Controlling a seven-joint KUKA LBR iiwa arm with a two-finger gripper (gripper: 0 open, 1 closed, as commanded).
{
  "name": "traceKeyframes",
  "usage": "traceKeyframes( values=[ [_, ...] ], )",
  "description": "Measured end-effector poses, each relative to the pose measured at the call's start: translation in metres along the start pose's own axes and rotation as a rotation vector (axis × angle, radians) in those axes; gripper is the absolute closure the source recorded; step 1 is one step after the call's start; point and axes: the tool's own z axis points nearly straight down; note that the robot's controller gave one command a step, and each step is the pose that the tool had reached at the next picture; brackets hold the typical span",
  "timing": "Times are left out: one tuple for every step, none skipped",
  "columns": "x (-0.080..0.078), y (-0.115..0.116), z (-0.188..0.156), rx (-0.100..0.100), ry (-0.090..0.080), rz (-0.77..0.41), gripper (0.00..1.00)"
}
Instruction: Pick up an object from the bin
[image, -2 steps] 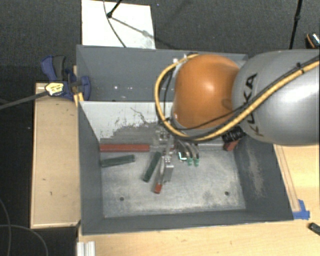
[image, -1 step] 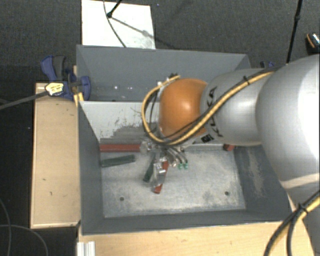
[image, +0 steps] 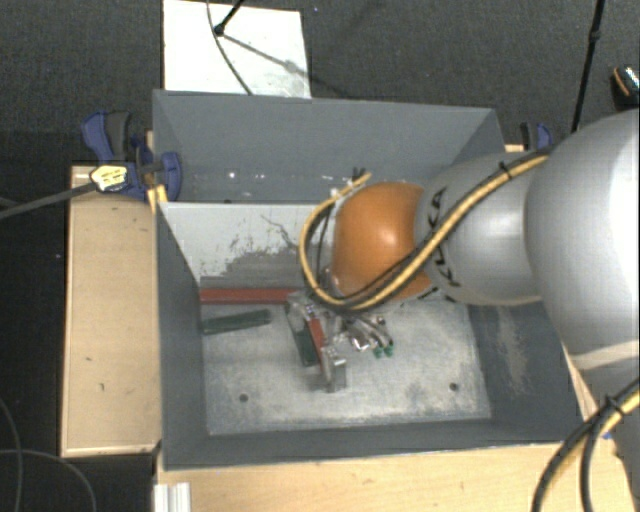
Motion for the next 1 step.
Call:
traceKeyframes(
  values=[
    [-0.0211,-0.0692,-0.0006,0.003,0.001,-0.077,0.00]
  ],
)
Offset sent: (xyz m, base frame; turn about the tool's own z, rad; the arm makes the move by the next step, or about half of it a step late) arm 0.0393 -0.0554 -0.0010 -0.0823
